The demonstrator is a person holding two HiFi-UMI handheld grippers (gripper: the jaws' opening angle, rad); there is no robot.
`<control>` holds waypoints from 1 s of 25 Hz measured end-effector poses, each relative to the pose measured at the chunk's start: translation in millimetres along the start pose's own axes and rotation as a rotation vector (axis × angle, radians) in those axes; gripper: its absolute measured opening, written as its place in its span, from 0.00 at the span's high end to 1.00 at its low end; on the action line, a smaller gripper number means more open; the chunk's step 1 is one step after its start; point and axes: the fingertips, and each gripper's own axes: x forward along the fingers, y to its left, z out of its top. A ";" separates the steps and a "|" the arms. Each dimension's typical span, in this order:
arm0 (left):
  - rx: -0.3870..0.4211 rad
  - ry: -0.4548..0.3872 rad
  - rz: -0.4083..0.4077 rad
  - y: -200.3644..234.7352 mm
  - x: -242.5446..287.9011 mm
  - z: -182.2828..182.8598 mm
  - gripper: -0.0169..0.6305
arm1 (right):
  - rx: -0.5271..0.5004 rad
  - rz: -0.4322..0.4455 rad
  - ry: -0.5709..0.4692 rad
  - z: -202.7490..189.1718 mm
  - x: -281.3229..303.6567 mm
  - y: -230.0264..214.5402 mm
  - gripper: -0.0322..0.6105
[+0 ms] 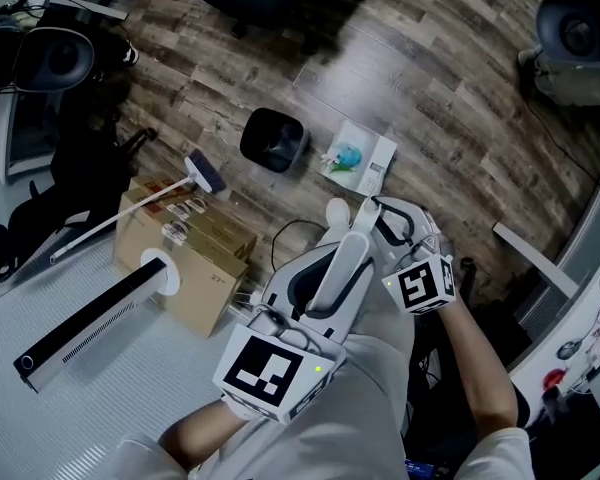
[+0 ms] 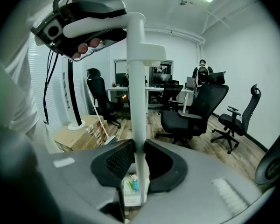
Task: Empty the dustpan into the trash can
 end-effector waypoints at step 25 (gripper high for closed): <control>0.092 -0.101 -0.026 -13.5 -72.7 49.2 0.78 | -0.081 -0.053 -0.022 88.5 -14.0 4.6 0.82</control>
